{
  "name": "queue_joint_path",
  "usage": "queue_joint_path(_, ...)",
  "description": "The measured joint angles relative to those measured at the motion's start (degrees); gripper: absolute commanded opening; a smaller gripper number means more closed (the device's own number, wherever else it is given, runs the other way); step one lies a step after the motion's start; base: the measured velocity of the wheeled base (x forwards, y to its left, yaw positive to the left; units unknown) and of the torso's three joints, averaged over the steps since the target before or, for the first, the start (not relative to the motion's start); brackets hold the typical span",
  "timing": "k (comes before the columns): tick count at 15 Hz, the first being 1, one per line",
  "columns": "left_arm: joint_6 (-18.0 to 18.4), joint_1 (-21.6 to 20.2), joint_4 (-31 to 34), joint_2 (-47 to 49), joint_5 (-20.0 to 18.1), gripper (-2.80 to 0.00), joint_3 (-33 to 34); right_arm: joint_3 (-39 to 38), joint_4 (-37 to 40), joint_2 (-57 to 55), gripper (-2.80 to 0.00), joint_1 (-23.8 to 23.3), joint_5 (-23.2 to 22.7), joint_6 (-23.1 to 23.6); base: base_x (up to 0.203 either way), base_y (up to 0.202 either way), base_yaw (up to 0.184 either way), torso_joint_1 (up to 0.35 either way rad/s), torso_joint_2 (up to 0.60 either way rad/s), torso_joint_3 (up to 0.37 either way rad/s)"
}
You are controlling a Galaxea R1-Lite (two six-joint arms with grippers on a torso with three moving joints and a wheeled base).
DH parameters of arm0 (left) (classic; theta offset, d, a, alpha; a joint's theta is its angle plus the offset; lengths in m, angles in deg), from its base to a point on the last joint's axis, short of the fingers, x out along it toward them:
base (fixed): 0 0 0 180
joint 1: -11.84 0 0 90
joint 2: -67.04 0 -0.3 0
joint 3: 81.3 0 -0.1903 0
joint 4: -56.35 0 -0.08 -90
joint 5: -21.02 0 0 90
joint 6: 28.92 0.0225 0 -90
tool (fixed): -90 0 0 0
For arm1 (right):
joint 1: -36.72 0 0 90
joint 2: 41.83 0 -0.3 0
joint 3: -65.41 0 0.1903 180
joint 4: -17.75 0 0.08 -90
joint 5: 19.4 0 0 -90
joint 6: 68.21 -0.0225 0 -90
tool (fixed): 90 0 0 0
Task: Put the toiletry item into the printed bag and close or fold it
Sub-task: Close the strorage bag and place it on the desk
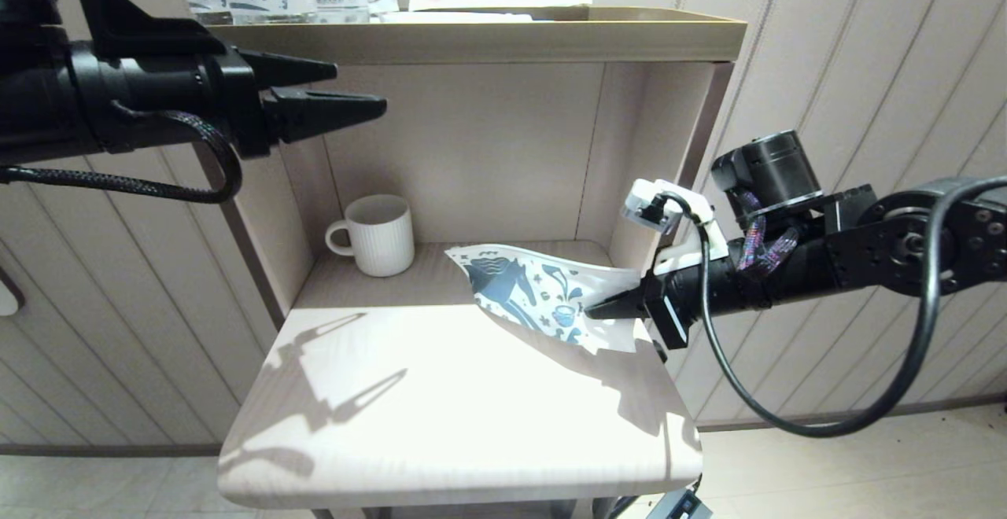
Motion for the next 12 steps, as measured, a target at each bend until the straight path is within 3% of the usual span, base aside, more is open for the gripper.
queue_joint_path(9, 1.6, 0.8, -2.1, -10.9, -0.5, 0.0, 7.5, 1.5, -0.8, -1.7, -2.8, 0.7, 0.5, -0.5, 0.0, 0.0, 0.0, 0.0, 0.0, 0.0)
queue_joint_path(10, 1.6, 0.9, -2.2, -12.0, -0.5, 0.0, 8.1, 1.8, -0.9, -1.9, 0.0, 1.0, 1.5, -0.6, 0.0, 0.0, 0.0, 0.0, 0.0, 0.0)
queue_joint_path(12, 1.6, 0.8, -3.1, -13.4, -0.4, 0.0, 8.7, 1.4, -2.9, -2.1, 0.0, 2.3, 4.9, -0.7, 0.0, 0.0, 0.0, 0.0, 0.0, 0.0)
